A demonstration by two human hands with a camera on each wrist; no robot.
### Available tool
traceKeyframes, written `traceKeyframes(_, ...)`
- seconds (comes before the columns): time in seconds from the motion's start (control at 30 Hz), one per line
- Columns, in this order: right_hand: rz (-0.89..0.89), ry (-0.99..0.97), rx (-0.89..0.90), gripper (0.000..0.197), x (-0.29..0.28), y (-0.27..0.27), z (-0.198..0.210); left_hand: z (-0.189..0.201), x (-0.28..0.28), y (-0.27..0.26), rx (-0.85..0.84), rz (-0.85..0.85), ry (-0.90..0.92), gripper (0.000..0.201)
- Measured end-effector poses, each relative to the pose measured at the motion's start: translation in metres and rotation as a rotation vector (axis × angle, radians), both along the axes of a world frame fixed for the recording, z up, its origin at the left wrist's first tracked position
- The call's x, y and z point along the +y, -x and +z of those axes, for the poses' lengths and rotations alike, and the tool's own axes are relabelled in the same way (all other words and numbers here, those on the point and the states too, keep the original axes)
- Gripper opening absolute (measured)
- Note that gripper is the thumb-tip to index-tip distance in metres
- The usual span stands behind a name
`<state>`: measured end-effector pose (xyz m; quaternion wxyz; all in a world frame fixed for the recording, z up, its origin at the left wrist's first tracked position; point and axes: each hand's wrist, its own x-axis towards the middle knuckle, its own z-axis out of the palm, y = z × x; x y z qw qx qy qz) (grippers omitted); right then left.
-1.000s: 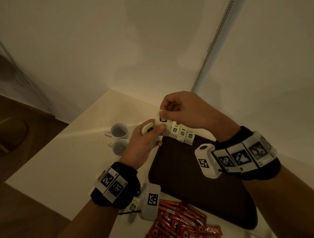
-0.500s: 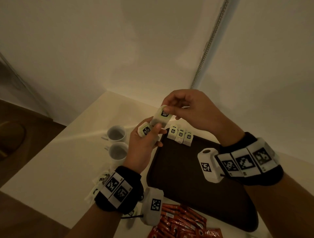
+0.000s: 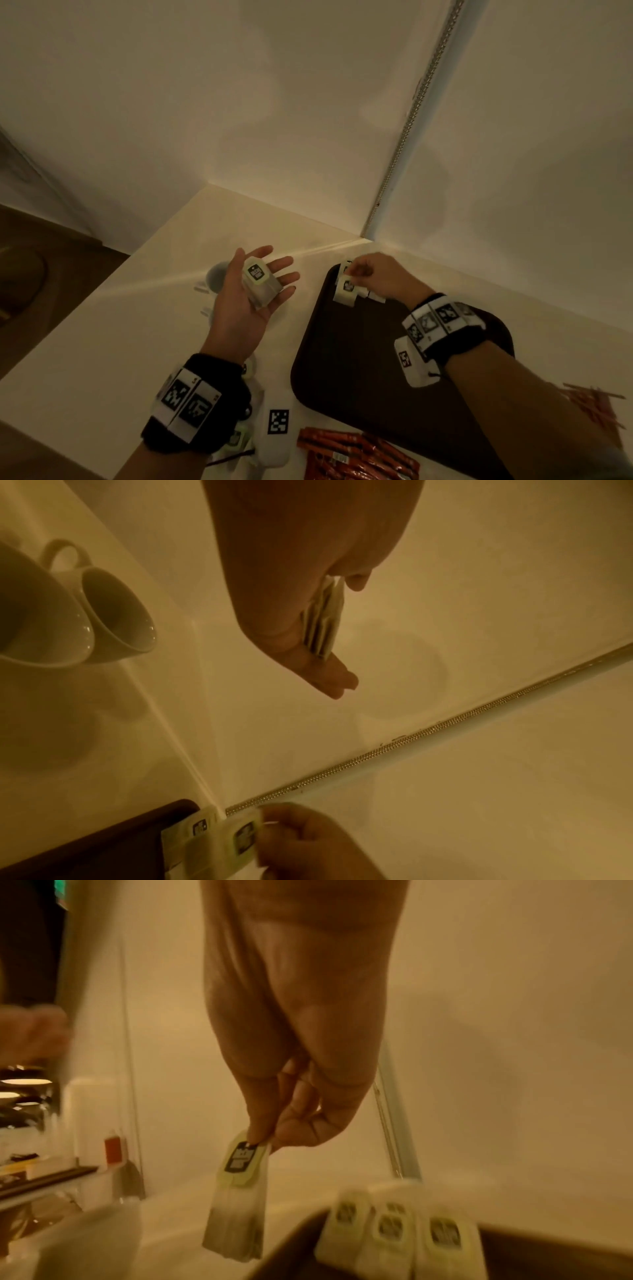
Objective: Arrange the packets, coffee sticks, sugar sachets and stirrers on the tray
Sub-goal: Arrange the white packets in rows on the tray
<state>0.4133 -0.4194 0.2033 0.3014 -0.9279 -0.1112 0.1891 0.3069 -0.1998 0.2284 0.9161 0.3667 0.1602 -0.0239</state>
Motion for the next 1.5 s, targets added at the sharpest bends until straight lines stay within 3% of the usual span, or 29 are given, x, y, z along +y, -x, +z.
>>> traceKeyframes(0.1,-0.019,0.035,0.116,0.018,0.002,-0.008,-0.041,-0.004,-0.001,-0.004,0.032,0.002,-0.016,0.045)
traceKeyframes(0.23,-0.071,0.080,0.031,0.017,0.004,-0.019,-0.072,-0.010,-0.004,-0.008,0.065,0.015,0.012,0.047)
traceKeyframes(0.43,-0.262,0.028,-0.061,0.012,0.001,-0.040,-0.094,-0.016,-0.005,-0.012,0.100,0.025,0.037,0.054)
traceKeyframes(0.8,-0.284,0.030,-0.114,0.013,0.005,-0.056,-0.111,-0.019,-0.007,-0.017,0.097,-0.039,0.002,0.060)
traceKeyframes(0.9,-0.292,-0.029,-0.164,0.015,0.008,-0.054,-0.098,-0.021,-0.006,-0.019,0.114,-0.078,-0.019,0.065)
traceKeyframes(1.0,-0.287,-0.297,-0.247,0.010,0.028,-0.040,-0.057,-0.022,-0.007,-0.022,0.151,-0.150,-0.061,0.076)
traceKeyframes(1.1,-0.004,-0.508,-0.240,0.010,0.052,-0.010,0.003,-0.018,-0.012,-0.023,0.151,-0.234,-0.112,0.076)
traceKeyframes(1.17,0.206,-0.498,-0.228,0.018,0.062,0.009,0.030,-0.011,-0.017,-0.024,0.134,-0.271,-0.116,0.072)
traceKeyframes(1.23,0.306,-0.459,-0.261,0.023,0.066,0.018,0.043,-0.003,-0.020,-0.024,0.115,-0.301,-0.107,0.072)
traceKeyframes(1.4,0.218,-0.509,-0.278,0.014,0.058,0.022,0.062,0.008,-0.020,-0.021,0.028,-0.374,-0.115,0.078)
traceKeyframes(1.5,0.150,-0.496,-0.319,0.007,0.052,0.022,0.078,0.006,-0.021,-0.017,-0.044,-0.280,-0.193,0.056)
